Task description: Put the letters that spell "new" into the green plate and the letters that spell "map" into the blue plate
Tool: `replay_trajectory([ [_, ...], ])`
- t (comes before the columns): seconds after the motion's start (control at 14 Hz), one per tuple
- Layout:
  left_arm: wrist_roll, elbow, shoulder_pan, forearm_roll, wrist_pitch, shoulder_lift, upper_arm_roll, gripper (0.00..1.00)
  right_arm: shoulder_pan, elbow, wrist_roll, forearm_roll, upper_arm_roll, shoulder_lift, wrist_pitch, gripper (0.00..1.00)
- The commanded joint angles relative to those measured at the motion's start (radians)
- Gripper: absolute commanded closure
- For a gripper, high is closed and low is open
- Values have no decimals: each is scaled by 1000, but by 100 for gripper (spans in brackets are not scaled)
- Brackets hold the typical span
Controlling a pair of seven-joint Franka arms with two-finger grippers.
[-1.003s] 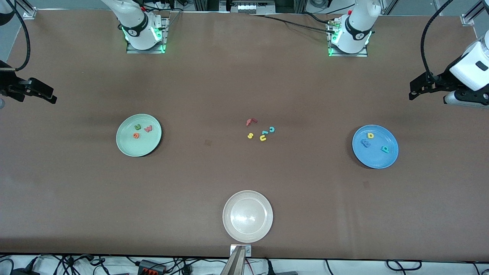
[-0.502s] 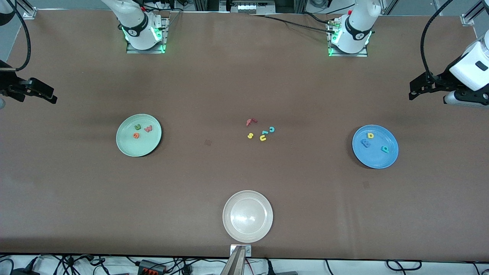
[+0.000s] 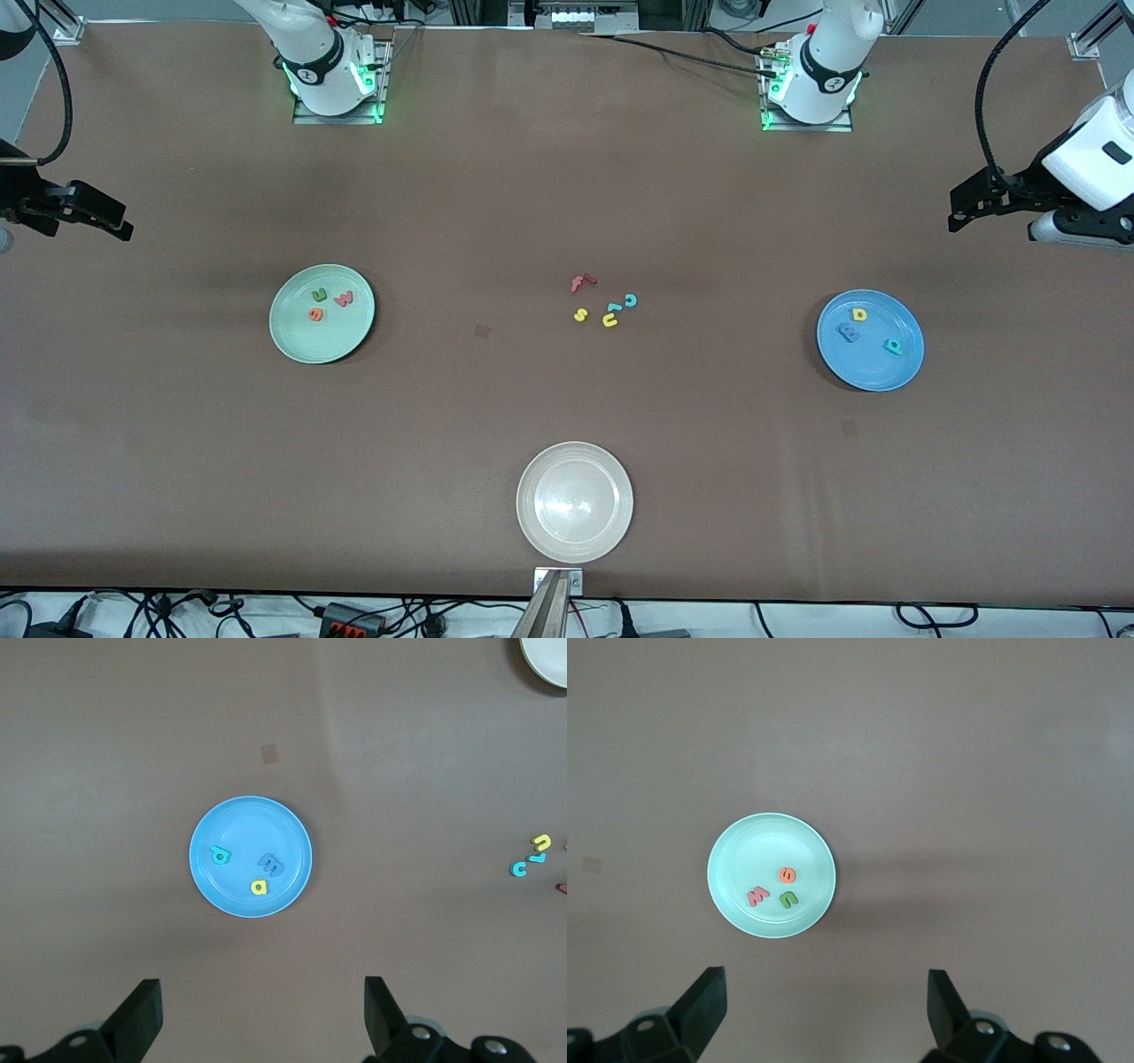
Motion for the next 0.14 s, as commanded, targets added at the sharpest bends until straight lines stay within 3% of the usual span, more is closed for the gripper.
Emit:
replay_trajectory([
  [0.0,16,16,-2,25,-21,-5,-3,0,-11,-19,-11,-11,13,-15,9,0],
  [0.07,16,16,-2,25,-21,-5,-5,0,-13,-19,-11,-11,13,-15,9,0],
])
